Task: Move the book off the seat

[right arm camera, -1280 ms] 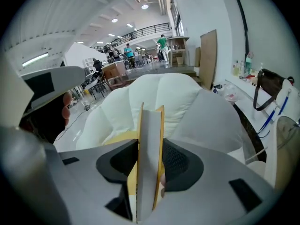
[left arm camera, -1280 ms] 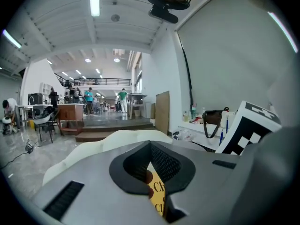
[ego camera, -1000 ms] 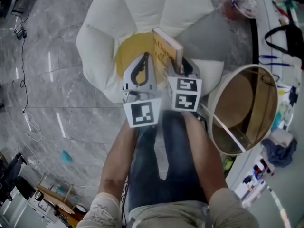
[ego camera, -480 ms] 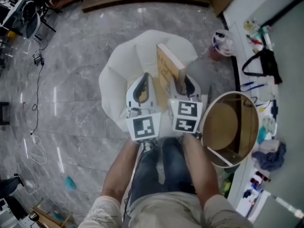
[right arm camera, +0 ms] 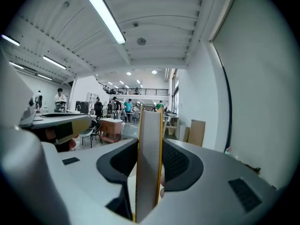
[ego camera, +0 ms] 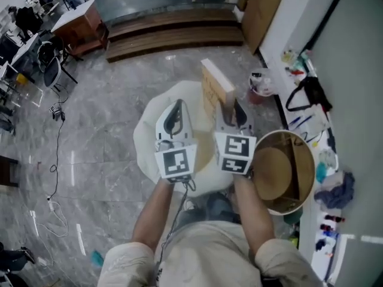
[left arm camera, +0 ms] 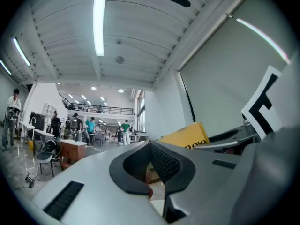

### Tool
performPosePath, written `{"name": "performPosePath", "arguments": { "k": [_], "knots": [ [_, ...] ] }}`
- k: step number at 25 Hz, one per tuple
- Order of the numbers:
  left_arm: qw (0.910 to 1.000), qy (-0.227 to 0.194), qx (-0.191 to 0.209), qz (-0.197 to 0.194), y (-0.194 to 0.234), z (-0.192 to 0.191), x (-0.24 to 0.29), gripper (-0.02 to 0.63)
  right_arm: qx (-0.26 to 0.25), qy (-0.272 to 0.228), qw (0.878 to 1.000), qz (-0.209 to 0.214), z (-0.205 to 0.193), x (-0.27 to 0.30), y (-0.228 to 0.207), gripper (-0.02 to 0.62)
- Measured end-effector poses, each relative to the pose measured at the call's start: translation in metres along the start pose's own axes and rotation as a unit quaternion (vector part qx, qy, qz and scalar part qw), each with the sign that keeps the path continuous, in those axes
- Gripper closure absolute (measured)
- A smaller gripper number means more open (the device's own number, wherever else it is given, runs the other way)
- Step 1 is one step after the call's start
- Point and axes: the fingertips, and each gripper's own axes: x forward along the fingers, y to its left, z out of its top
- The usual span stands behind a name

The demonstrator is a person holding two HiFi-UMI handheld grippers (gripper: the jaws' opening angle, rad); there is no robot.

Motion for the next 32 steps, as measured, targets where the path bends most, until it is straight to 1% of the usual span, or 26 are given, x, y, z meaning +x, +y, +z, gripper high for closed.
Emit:
{"name": "performPosePath", "arguments": {
  "k": [3, 8, 11, 17, 23, 27, 32],
  "knots": [
    [0.9998, -0.011, 0.012, -0.007, -0.003, 0.024, -0.007, 0.604, -0.005, -0.03, 0.999, -0.017, 0.028, -0.02, -0.008, 0.437],
    [0.9989, -0.03, 0.026, -0.023, -0.006, 0.056, -0.027, 0.604, -0.014, -0.06, 0.998, -0.031, 0.054, -0.059, 0.0, 0.439],
    [0.998, -0.04, 0.034, -0.036, -0.013, 0.065, -0.036, 0.604, -0.014, -0.075, 0.997, -0.035, 0.063, -0.075, 0.004, 0.439],
    [0.9961, -0.048, 0.031, -0.067, -0.031, 0.066, -0.053, 0.604, -0.013, -0.077, 0.995, -0.06, 0.062, -0.101, 0.001, 0.439],
    [0.9926, -0.046, 0.014, -0.112, -0.052, 0.06, -0.061, 0.604, -0.016, -0.062, 0.993, -0.101, 0.052, -0.124, -0.008, 0.439],
    [0.9881, -0.042, 0.0, -0.148, -0.084, 0.055, -0.059, 0.604, -0.017, -0.042, 0.989, -0.137, 0.037, -0.141, -0.034, 0.439],
    [0.9802, -0.04, -0.007, -0.194, -0.132, 0.05, -0.056, 0.604, -0.007, -0.033, 0.983, -0.182, 0.025, -0.166, -0.074, 0.439]
  ]
}}
